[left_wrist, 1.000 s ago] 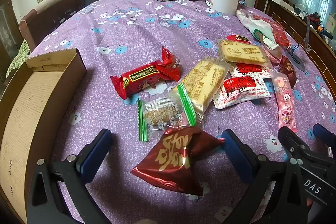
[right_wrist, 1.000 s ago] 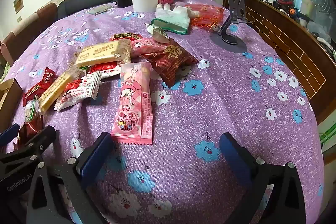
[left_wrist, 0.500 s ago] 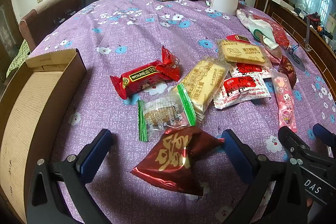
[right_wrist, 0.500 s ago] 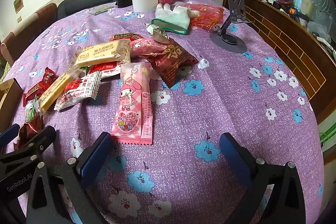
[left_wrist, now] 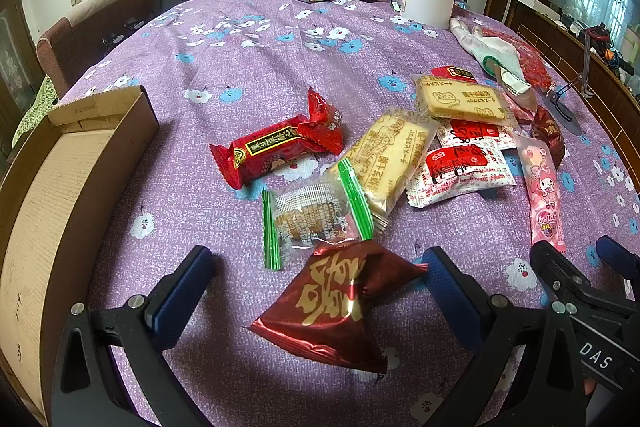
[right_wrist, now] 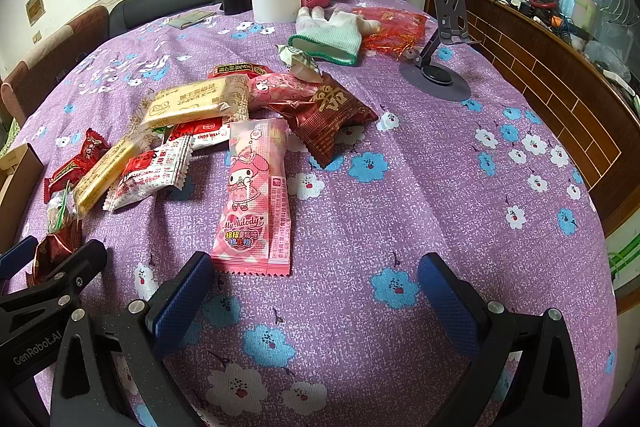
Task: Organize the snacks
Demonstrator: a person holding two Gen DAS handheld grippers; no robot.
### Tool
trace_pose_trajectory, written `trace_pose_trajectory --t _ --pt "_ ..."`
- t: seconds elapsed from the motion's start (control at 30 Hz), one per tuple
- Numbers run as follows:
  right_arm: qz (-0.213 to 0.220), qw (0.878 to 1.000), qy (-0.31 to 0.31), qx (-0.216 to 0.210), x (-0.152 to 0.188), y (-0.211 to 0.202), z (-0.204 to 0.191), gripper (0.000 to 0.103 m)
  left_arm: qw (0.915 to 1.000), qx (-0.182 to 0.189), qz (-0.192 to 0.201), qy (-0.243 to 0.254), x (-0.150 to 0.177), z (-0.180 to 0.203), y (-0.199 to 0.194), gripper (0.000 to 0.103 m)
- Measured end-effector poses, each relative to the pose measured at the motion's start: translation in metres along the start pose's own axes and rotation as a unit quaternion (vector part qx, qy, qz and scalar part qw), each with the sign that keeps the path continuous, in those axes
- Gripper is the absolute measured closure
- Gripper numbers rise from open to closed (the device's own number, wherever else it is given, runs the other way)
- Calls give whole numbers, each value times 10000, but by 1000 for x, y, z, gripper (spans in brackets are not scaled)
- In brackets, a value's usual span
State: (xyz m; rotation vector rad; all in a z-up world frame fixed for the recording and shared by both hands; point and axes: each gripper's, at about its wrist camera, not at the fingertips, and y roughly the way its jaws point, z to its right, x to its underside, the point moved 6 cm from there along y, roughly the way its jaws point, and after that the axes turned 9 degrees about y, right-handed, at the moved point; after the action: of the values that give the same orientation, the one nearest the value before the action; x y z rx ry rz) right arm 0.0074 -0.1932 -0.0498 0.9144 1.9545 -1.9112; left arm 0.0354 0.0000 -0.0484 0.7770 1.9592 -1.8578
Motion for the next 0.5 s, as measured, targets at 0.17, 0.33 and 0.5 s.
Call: trace_pose_trajectory --t 0.17,0.33,0.5 --pt "1 10000 0 0 0 0 0 1 10000 0 -1 0 0 0 0 0" --pt "0 10000 -1 1 0 0 0 1 10000 -1 -1 0 0 0 0 0" --pt "2 10000 2 -3 0 0 0 1 9999 -65 -16 -99 -1 -1 1 0"
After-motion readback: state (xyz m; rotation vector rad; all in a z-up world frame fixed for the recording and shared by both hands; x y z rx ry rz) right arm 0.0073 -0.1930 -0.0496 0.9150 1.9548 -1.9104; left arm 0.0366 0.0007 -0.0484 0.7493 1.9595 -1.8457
